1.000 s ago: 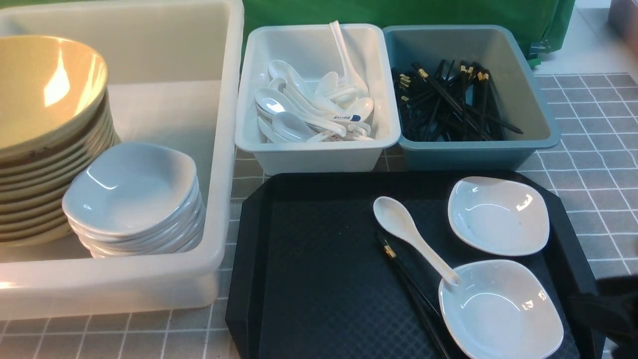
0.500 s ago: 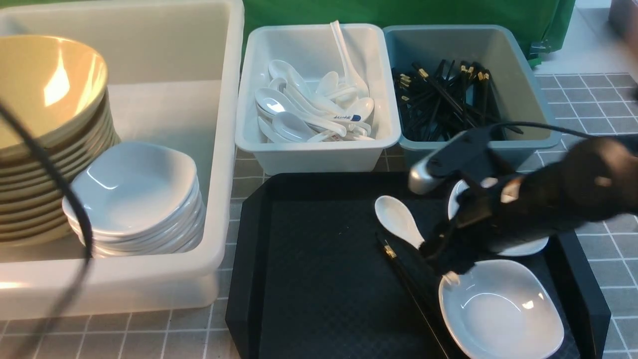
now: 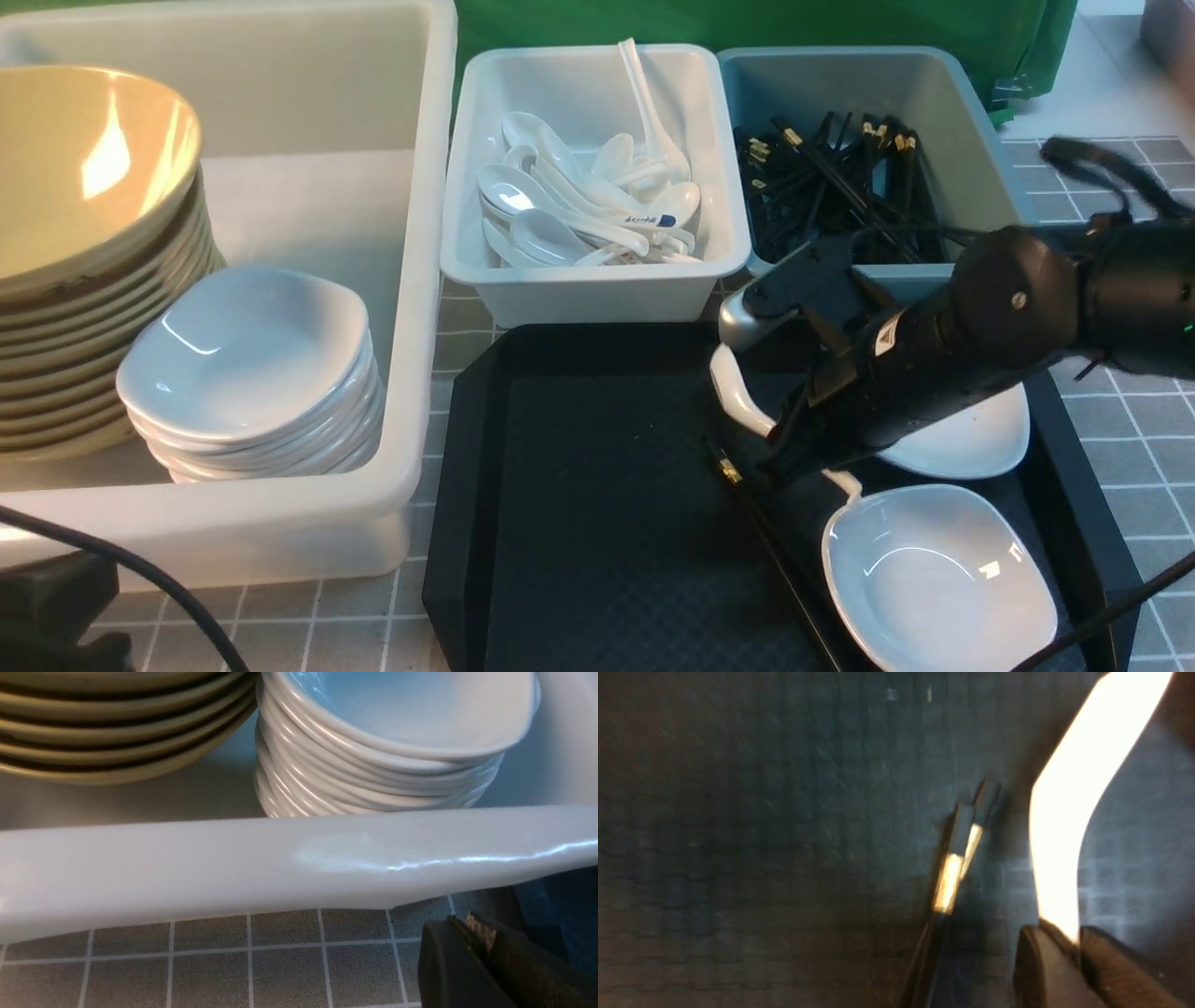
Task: On grey table put chopsticks spoon bowls plates into blue grey white boxes.
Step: 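Reach down and grasp the white spoon resting in the bowl with the right gripper, then place the white spoon into the bin of spoons with the right gripper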
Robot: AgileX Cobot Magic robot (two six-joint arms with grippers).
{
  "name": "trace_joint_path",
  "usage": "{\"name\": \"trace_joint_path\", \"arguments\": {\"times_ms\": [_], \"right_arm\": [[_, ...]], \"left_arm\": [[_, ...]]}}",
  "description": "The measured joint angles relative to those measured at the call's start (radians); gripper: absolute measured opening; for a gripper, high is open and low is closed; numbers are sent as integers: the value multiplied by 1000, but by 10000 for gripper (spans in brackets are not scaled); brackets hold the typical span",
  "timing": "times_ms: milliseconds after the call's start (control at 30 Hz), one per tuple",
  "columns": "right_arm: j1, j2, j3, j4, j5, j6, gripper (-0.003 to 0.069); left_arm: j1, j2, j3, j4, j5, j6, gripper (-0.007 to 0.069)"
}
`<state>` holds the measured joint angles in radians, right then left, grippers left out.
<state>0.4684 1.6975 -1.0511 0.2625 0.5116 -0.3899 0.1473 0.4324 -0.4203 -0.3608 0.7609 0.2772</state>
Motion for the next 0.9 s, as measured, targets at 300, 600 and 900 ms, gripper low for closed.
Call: {"name": "trace_joint_path", "arguments": {"times_ms": [300,600,900], "right_arm": [[0,3,-282,4,-177,-48,86],[-10,393,-819,-3,54,-35,318],[-28,271,-830,-87,678,133,426]], "left_arm": [[0,0,31,-29,-108,1,-11],[0,0,56,-36,-129,3,-11],[0,0,56,-39,-129,6,-11]]}}
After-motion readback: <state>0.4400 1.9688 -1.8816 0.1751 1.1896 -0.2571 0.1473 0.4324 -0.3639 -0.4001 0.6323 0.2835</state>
